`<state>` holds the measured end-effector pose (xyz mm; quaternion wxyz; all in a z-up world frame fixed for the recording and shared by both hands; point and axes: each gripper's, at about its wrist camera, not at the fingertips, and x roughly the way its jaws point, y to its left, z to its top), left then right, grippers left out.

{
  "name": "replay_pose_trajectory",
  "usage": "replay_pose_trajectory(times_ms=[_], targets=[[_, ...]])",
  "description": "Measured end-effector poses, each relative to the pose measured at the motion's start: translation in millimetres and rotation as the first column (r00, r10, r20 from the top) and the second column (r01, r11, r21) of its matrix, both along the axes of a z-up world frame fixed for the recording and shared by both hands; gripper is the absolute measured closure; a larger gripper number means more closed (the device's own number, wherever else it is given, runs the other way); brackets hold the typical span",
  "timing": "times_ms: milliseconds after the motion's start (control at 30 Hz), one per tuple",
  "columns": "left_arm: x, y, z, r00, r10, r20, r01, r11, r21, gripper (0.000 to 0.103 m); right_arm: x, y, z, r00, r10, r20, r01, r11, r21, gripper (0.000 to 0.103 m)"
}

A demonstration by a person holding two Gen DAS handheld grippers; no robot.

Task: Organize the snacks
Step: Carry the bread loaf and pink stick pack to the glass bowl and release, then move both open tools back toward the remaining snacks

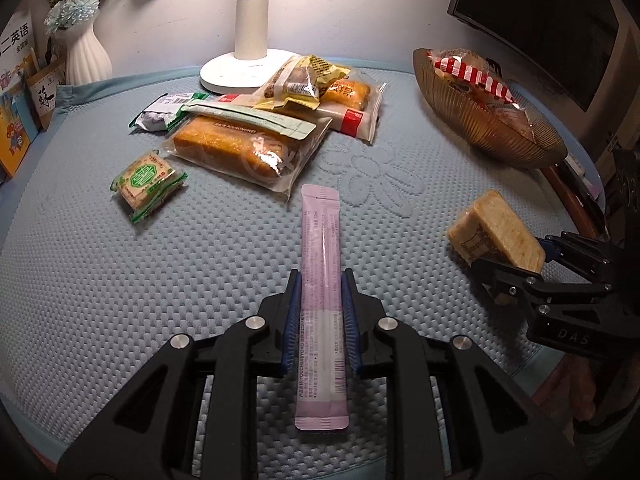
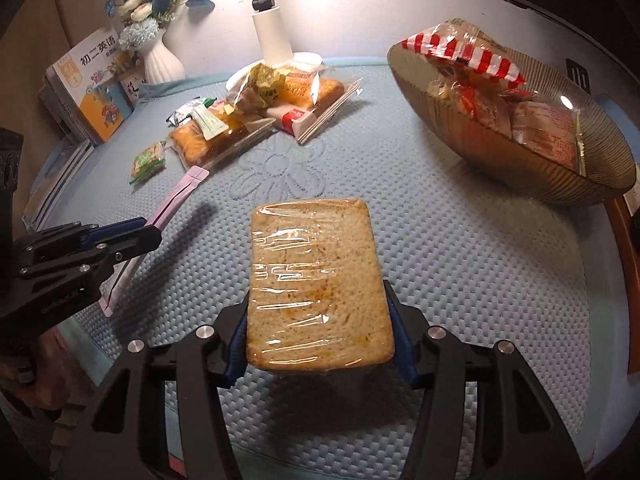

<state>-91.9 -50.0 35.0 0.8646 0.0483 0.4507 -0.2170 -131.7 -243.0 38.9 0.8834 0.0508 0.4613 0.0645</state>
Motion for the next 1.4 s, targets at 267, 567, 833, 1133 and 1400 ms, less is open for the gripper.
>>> replay_pose_trajectory(times_ms=[267,567,833,1133,1400], targets=[[16,-58,49,0.988,-0.110,0.112,0.111,0.994,-0.001,0.084,-4,-62,66,0.979,-0.128,0.160,0.123,0.992,0.040,0.048],[62,-179,112,0.928,-0.302,0.219,0.323,0.944,-0.065,0.084,47,-178,104,0.888,-0.415,0.198,0.396,0.909,0.131,0.047],[115,-258,118,0.921,-0.323,0.216,0.355,0.926,-0.131,0.078,96,-228,89,0.862,-0.483,0.153,0.452,0.870,0.199,0.041],[111,-221,116,0.941,-0.281,0.190,0.315,0.932,-0.178,0.052,56,-207,89,0.882,-0.443,0.164,0.410,0.890,0.197,0.041],[68,-130,129,0.954,-0.179,0.240,0.226,0.957,-0.185,0.048,31,-129,99,0.932,-0.306,0.195,0.266,0.942,0.206,0.041]])
